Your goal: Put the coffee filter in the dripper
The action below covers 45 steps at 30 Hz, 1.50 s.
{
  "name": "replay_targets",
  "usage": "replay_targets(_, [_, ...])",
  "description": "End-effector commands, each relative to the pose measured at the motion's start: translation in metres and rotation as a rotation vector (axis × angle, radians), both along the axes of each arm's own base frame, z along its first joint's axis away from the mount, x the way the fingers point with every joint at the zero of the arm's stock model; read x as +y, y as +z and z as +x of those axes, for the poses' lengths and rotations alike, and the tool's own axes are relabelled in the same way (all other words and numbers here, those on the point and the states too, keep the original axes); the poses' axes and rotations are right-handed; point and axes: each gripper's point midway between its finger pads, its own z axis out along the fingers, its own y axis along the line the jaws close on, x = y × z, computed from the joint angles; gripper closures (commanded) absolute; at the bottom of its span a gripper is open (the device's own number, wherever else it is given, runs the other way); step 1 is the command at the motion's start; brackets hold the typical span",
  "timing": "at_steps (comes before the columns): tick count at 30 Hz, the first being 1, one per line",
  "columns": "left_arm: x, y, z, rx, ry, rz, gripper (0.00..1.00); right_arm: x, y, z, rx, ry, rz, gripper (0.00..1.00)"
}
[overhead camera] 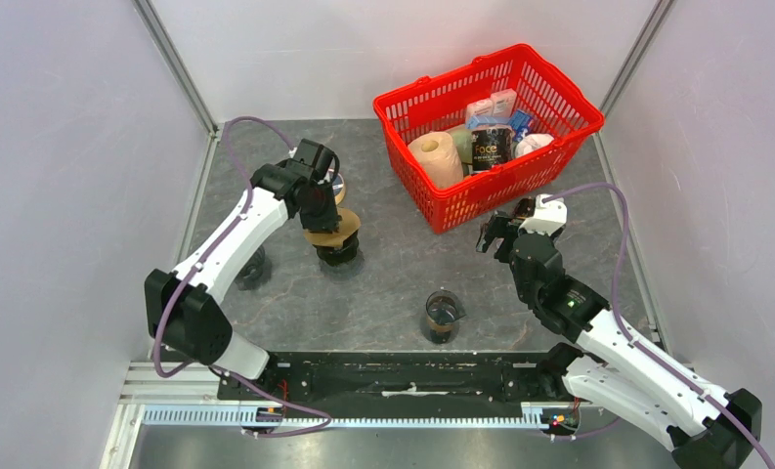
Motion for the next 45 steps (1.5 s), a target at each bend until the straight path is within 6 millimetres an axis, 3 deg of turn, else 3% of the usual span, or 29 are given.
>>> replay_targets(1, [0.005,-0.002,-0.012,0.07,-0.069,0.048,0.78,0.001,0.006,0.003,-0.031,-0.008,0.019,0.03])
replay_targets(23, [-0.01,-0.022,-0.017,0.191,-0.184,0.035,0.86,0.0,0.005,0.003,-0.025,-0.011,0.01,0.03])
replay_targets(34, [0.007,-0.024,-0.009,0.16,-0.138,0.132,0.87,0.001,0.002,0.005,-0.016,-0.012,-0.001,0.03])
replay_targets(45, [0.003,-0.027,-0.013,0.161,-0.188,0.22,0.85,0.002,0.001,0.006,-0.014,-0.012,-0.006,0.03])
